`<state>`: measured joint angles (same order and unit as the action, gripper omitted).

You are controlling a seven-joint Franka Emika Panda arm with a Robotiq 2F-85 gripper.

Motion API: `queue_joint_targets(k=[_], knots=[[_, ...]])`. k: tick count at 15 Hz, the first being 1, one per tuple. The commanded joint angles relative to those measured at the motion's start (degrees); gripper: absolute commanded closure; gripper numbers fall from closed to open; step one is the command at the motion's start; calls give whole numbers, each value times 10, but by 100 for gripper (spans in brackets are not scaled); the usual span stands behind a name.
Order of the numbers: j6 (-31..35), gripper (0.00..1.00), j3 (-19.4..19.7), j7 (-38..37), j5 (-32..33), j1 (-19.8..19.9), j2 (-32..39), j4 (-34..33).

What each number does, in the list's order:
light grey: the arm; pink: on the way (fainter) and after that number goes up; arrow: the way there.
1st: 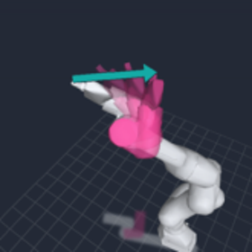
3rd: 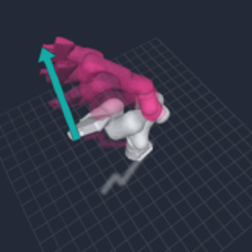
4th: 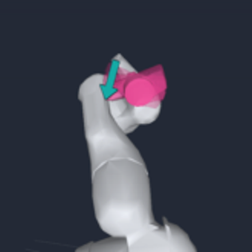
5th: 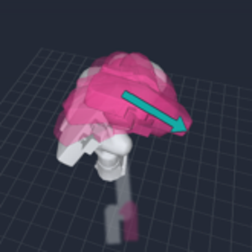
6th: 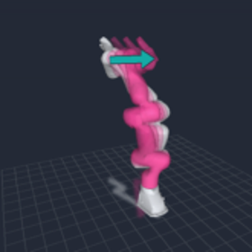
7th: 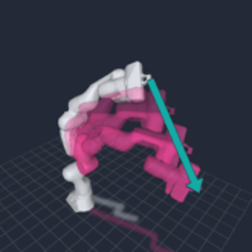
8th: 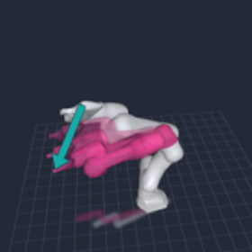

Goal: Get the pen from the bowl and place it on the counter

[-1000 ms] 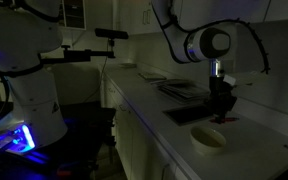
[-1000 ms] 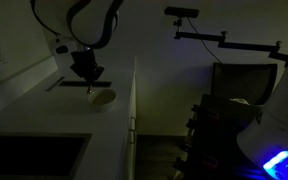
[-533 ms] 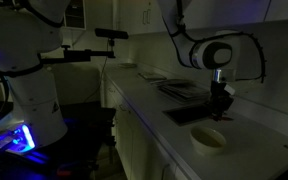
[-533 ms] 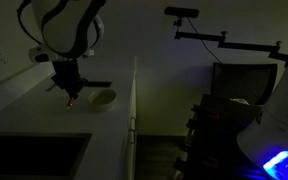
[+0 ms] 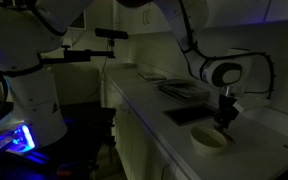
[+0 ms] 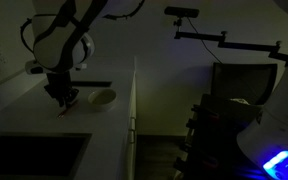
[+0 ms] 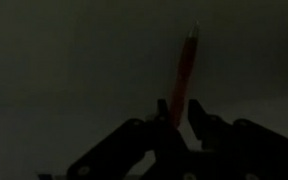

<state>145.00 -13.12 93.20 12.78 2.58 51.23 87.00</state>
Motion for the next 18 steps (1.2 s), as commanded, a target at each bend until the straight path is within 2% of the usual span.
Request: queue_joint_targets(k=[1, 4, 6, 9, 12, 18], knots=[[-27, 38, -12, 22, -14, 10, 8, -25], [-6, 16, -19, 23, -16, 23, -26, 13], [-14, 1, -15, 16, -12, 27, -64, 47], [-29, 0, -10, 4, -17, 35, -128, 109], [-16, 0, 1, -12, -18, 37, -198, 190], [44, 0, -11, 44, -50, 60, -289, 321]])
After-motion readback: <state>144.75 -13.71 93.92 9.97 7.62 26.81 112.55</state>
